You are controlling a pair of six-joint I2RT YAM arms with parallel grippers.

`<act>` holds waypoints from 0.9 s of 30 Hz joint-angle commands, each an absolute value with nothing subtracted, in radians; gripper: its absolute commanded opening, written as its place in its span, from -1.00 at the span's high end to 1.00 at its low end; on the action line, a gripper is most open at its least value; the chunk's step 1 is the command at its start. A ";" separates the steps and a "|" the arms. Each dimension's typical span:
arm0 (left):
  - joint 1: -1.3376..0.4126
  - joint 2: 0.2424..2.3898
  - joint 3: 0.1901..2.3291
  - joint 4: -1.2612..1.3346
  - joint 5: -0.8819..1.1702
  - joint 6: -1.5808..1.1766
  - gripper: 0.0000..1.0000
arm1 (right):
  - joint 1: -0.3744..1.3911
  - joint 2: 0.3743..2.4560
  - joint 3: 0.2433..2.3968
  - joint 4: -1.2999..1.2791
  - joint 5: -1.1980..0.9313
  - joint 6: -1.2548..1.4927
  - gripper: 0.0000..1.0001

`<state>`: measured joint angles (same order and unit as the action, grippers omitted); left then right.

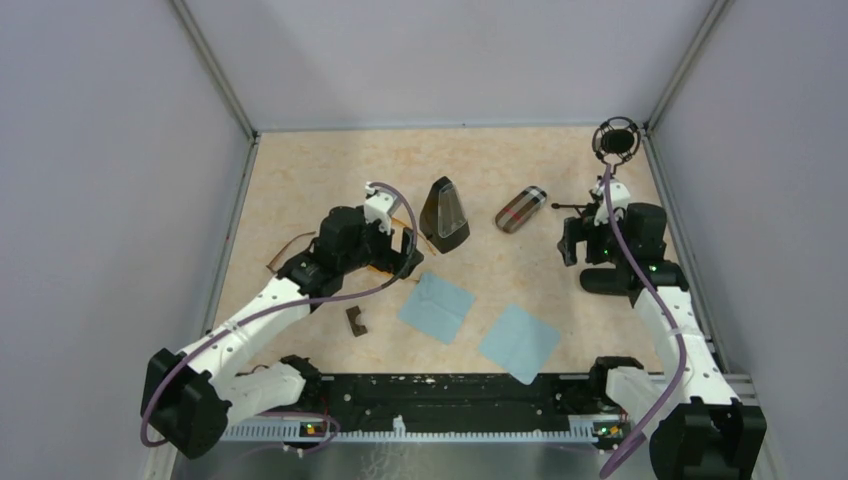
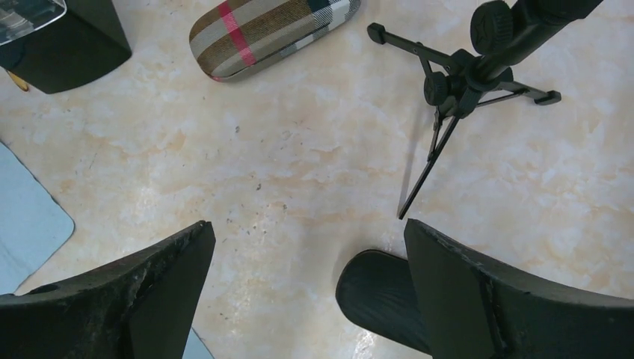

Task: Organize the sunglasses
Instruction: Adjust the sunglasses case at the center of the board.

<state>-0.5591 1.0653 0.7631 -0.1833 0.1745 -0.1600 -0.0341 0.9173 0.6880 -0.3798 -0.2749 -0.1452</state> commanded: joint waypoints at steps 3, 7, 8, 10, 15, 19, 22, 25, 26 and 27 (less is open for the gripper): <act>-0.596 1.059 0.807 -0.107 0.260 -0.128 -0.98 | -0.036 0.915 0.705 -0.364 -0.432 -0.362 -0.97; -0.646 1.143 0.904 -0.135 0.226 -0.131 -0.98 | -0.036 0.920 0.744 -0.425 -0.408 -0.410 -0.97; -0.660 1.167 0.936 -0.138 0.229 -0.130 -0.98 | -0.037 0.918 0.750 -0.442 -0.396 -0.420 -0.97; -0.702 1.222 0.987 -0.148 0.224 -0.135 -0.98 | -0.035 0.914 0.761 -0.479 -0.365 -0.441 -0.96; -0.880 1.388 1.155 -0.197 0.121 -0.086 -0.98 | -0.037 0.924 0.779 -0.649 -0.314 -0.672 -0.93; -0.905 1.435 1.191 -0.181 0.158 -0.126 -0.98 | -0.042 0.959 0.777 -0.789 -0.274 -0.953 -0.95; -0.905 1.413 1.122 -0.115 0.202 -0.156 -0.98 | -0.056 0.996 0.776 -0.845 -0.244 -1.153 -0.97; -0.905 1.379 1.071 -0.109 0.229 -0.177 -0.98 | -0.084 1.069 0.795 -0.861 -0.217 -1.296 -0.97; -0.905 1.363 1.050 -0.106 0.235 -0.182 -0.98 | -0.097 1.103 0.809 -0.862 -0.216 -1.326 -0.97; -0.905 1.341 1.027 -0.098 0.240 -0.186 -0.98 | -0.109 1.134 0.824 -0.861 -0.215 -1.355 -0.97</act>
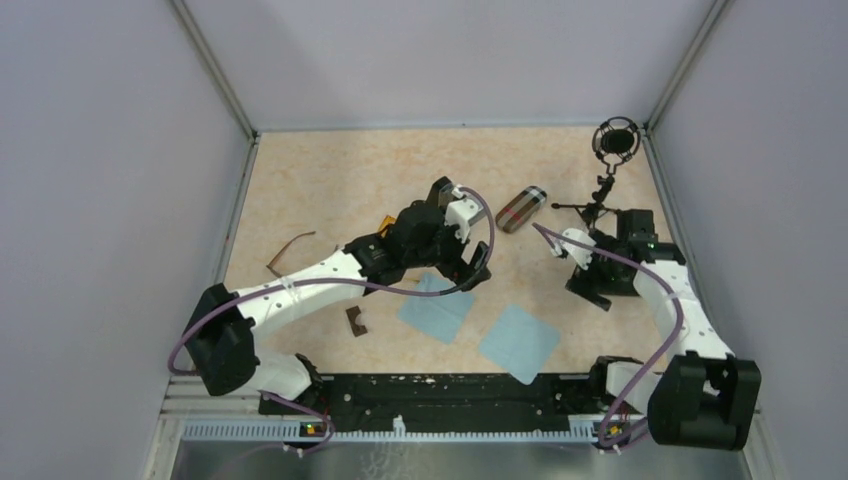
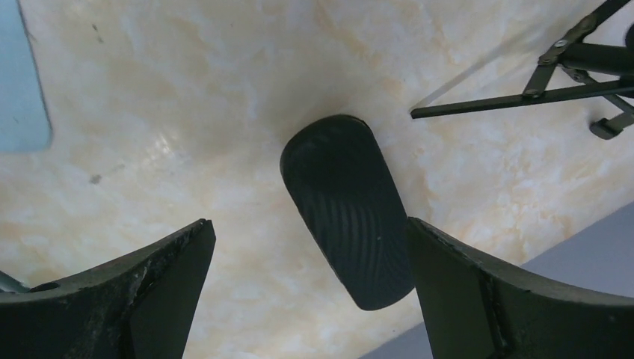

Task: Organize the sunglasses
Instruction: Adjust the sunglasses case at the center of the board.

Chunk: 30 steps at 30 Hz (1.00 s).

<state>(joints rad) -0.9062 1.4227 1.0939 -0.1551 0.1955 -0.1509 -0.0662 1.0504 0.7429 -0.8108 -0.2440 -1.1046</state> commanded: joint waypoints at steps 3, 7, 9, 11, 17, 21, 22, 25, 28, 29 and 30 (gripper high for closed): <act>-0.905 1.295 0.969 -0.078 0.246 -0.195 -0.98 | -0.164 1.230 0.867 -0.838 -0.211 -1.428 -0.96; -0.905 1.261 0.928 -0.079 0.256 -0.191 -0.98 | -0.235 1.369 0.931 -0.841 -0.208 -1.511 -0.95; -0.905 1.256 0.920 -0.085 0.269 -0.184 -0.98 | -0.264 1.434 0.979 -0.866 -0.219 -1.531 -0.93; -0.905 1.255 0.916 -0.087 0.284 -0.177 -0.98 | -0.287 1.491 1.019 -0.898 -0.230 -1.551 -0.92; -0.905 1.273 0.907 -0.084 0.325 -0.170 -0.98 | -0.300 1.579 1.020 -0.902 -0.217 -1.581 -0.87; -0.905 1.287 0.909 -0.085 0.342 -0.167 -0.98 | -0.299 1.610 1.001 -0.887 -0.218 -1.585 -0.77; -0.905 1.287 0.912 -0.087 0.341 -0.167 -0.98 | -0.300 1.613 0.996 -0.890 -0.218 -1.585 -0.72; -0.905 1.281 0.911 -0.094 0.334 -0.164 -0.98 | -0.300 1.601 0.972 -0.897 -0.217 -1.581 -0.53; -0.906 1.270 0.907 -0.098 0.324 -0.163 -0.98 | -0.301 1.559 0.939 -0.914 -0.230 -1.579 -0.34; -0.907 1.266 0.908 -0.098 0.322 -0.163 -0.98 | -0.300 1.539 0.922 -0.917 -0.238 -1.579 -0.29; -0.907 1.260 0.906 -0.097 0.320 -0.163 -0.98 | -0.296 1.515 0.904 -0.913 -0.246 -1.575 -0.22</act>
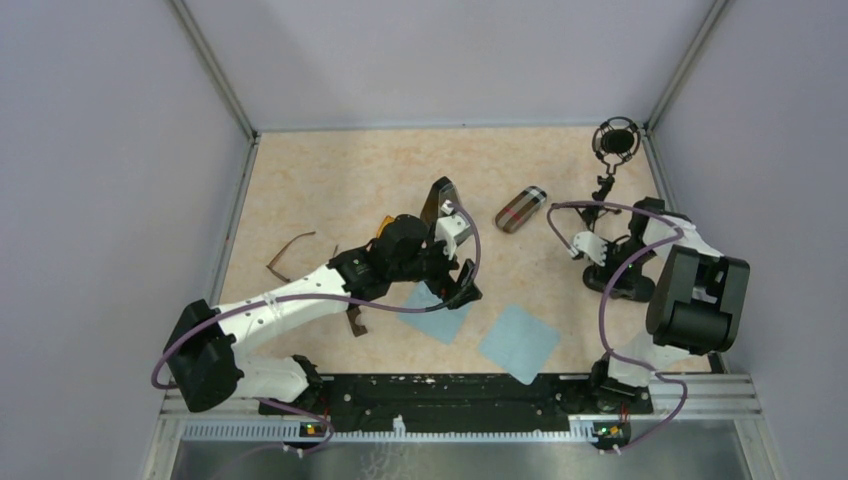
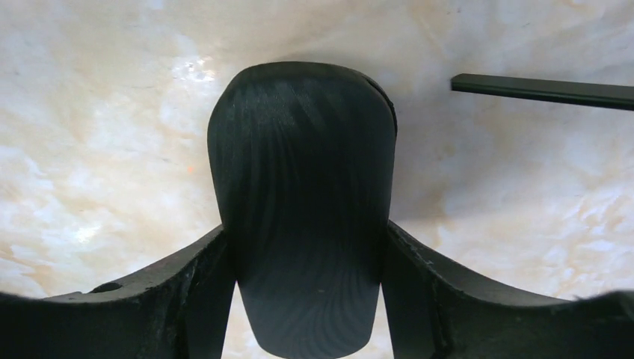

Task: Organize the sunglasses
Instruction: Adjust the sunglasses case at the center of the board.

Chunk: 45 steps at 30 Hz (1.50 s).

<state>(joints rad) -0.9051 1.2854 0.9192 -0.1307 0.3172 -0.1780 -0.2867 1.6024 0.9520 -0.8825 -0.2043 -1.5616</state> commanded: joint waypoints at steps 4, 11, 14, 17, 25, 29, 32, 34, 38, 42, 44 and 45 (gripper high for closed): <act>-0.907 1.231 0.899 -0.103 0.283 -0.169 -0.98 | -0.216 1.395 0.815 -0.854 -0.260 -1.490 0.01; -0.907 1.193 0.879 -0.148 0.087 -0.236 -0.98 | 0.116 1.254 0.793 -0.675 -0.313 -0.959 0.08; -0.905 1.174 0.862 -0.161 0.037 -0.266 -0.98 | 0.223 1.297 0.839 -0.565 -0.291 -0.730 0.08; -0.905 1.157 0.859 -0.179 0.009 -0.298 -0.98 | 0.276 1.408 0.916 -0.495 -0.232 -0.523 0.09; -0.907 1.150 0.860 -0.224 -0.095 -0.385 -0.98 | 0.306 1.676 1.092 -0.516 -0.154 -0.089 0.00; -0.907 1.186 0.875 -0.236 -0.103 -0.417 -0.98 | 0.306 1.728 1.129 -0.563 -0.204 0.030 -0.39; -0.909 1.220 0.888 -0.228 -0.101 -0.426 -0.98 | 0.308 1.706 1.151 -0.592 -0.209 0.030 -0.85; -0.911 1.240 0.894 -0.220 -0.104 -0.434 -0.98 | 0.305 1.668 1.151 -0.595 -0.184 0.008 -0.97; -0.918 1.282 0.902 -0.190 -0.111 -0.446 -0.98 | 0.290 1.591 1.127 -0.621 -0.175 -0.066 -0.97; -0.922 1.346 0.954 -0.216 -0.150 -0.479 -0.98 | 0.284 1.536 1.074 -0.629 -0.177 -0.148 -0.96; -0.922 1.374 0.982 -0.235 -0.168 -0.495 -0.98 | 0.278 1.520 1.053 -0.625 -0.186 -0.197 -0.89; -0.922 1.385 0.990 -0.237 -0.174 -0.503 -0.98 | 0.271 1.510 1.045 -0.627 -0.195 -0.215 -0.85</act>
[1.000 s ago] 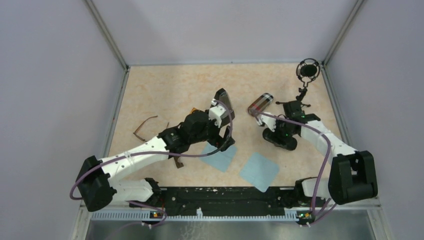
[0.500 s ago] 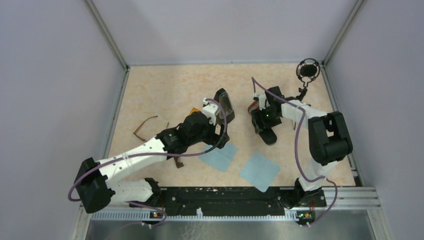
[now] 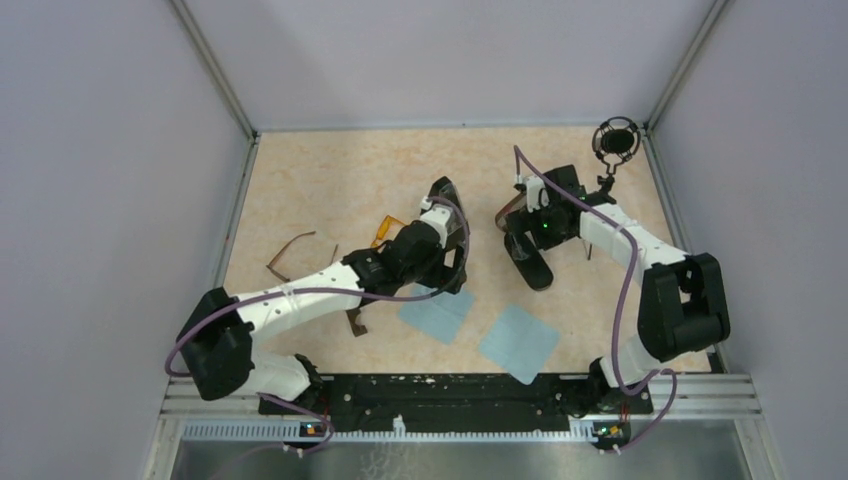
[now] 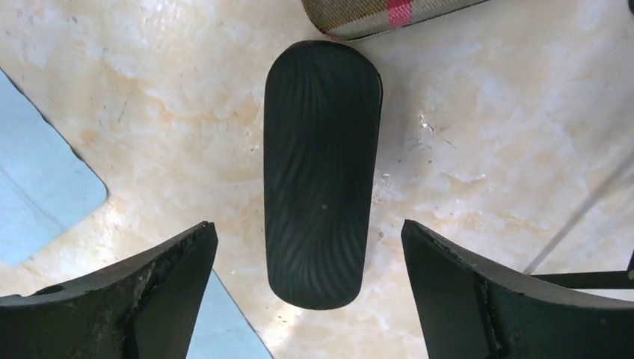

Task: Organize the sunglasses
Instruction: Adjust the sunglasses case at the center of the board.

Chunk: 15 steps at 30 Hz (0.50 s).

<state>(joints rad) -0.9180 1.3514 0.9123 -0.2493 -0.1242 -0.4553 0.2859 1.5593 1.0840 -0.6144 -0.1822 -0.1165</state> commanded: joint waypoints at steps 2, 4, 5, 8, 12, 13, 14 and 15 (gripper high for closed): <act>-0.923 1.407 1.005 -0.229 -0.186 -0.517 -0.98 | 0.251 1.478 1.031 -0.628 -0.206 -0.243 -0.77; -0.925 1.454 1.026 -0.211 -0.191 -0.537 -0.98 | 0.227 1.429 1.024 -0.635 -0.207 -0.256 -0.68; -0.925 1.479 1.041 -0.201 -0.190 -0.547 -0.98 | 0.211 1.402 1.022 -0.640 -0.213 -0.261 -0.62; -0.945 1.586 1.123 -0.190 -0.206 -0.575 -0.98 | 0.168 1.303 0.999 -0.641 -0.230 -0.268 -0.45; -0.970 1.762 1.298 -0.209 -0.210 -0.625 -0.98 | 0.131 1.162 0.944 -0.632 -0.202 -0.245 -0.32; -0.973 1.813 1.353 -0.231 -0.211 -0.650 -0.98 | 0.116 1.129 0.928 -0.629 -0.191 -0.232 -0.32; -0.975 1.858 1.403 -0.246 -0.214 -0.676 -0.98 | 0.104 1.095 0.920 -0.629 -0.175 -0.213 -0.32; -0.978 1.897 1.442 -0.252 -0.214 -0.698 -0.98 | 0.092 1.062 0.915 -0.632 -0.166 -0.193 -0.32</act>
